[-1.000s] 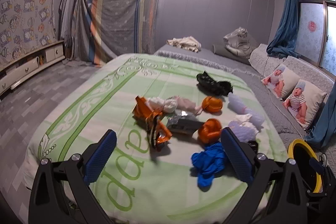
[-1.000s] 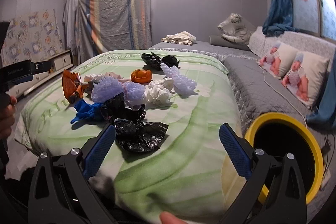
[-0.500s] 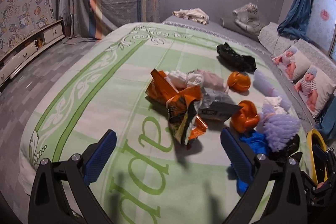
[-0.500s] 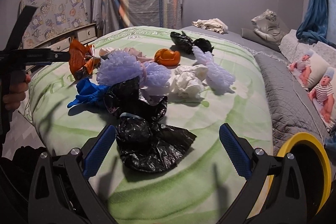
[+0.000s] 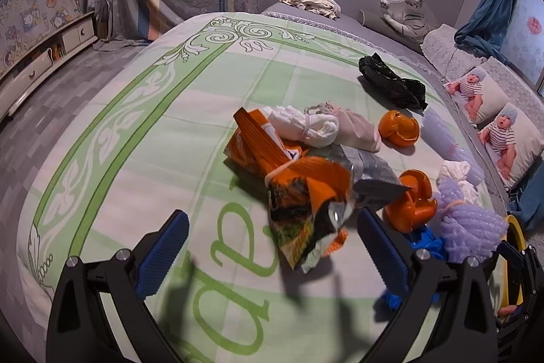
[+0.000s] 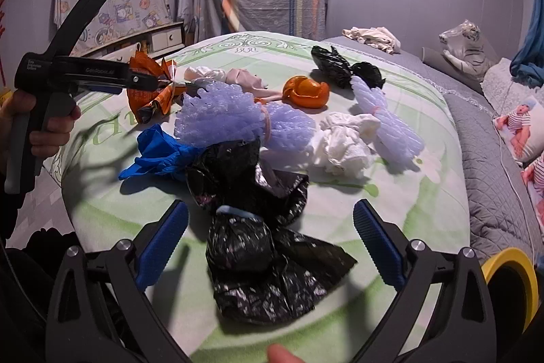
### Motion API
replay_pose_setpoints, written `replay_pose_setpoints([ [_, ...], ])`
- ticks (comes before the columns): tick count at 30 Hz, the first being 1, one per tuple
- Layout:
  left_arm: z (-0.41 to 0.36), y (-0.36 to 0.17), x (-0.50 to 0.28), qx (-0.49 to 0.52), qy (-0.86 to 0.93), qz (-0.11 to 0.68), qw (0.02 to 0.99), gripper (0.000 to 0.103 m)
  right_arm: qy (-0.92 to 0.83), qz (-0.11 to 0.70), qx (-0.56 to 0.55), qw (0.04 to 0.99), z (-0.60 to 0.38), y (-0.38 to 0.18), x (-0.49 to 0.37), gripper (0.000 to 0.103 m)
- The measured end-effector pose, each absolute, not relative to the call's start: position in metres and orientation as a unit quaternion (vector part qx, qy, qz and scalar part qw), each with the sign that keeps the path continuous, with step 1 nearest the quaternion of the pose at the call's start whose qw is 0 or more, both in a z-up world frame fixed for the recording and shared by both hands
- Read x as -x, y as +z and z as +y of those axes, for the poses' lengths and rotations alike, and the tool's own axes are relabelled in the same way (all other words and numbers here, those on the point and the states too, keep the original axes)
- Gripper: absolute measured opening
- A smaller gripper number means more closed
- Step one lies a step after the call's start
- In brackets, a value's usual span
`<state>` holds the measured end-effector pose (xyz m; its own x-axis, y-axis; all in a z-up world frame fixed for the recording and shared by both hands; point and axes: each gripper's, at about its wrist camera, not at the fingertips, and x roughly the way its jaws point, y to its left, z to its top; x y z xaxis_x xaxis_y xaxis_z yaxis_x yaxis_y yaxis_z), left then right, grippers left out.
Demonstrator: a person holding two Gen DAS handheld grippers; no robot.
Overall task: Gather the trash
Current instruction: 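Grasp the orange chip bag with the left gripper while the right gripper grasps the black plastic bag, then carry the chip bag and black bag over the yellow bin with both grippers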
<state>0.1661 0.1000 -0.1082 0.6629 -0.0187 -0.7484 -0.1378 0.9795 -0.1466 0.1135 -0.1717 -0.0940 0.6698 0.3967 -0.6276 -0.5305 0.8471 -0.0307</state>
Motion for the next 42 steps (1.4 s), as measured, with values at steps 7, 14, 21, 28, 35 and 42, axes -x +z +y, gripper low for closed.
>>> replay_pose_setpoints([
  [7,0.104,-0.118,-0.183,0.099,0.039,0.430,0.897,0.082,0.266,0.333,0.114,0.897,-0.165,-0.098,-0.129,0.084],
  [14,0.104,-0.132,-0.206,0.087,0.045,0.454,0.886,0.048,0.266,0.361,0.099,0.888,-0.165,-0.107,-0.140,0.068],
  [21,0.117,-0.132,-0.203,0.106,0.057,0.446,0.887,0.026,0.276,0.378,0.067,0.881,-0.173,-0.106,-0.142,0.040],
  [28,0.121,-0.123,-0.187,0.114,0.047,0.430,0.894,0.025,0.278,0.380,0.043,0.881,-0.179,-0.098,-0.139,0.033],
  [35,0.120,-0.096,-0.161,0.101,0.045,0.385,0.916,0.025,0.285,0.359,0.003,0.889,-0.196,-0.070,-0.125,0.033],
  [42,0.101,-0.064,-0.138,0.092,0.006,0.338,0.937,0.025,0.287,0.335,-0.054,0.896,-0.223,-0.041,-0.101,0.033],
])
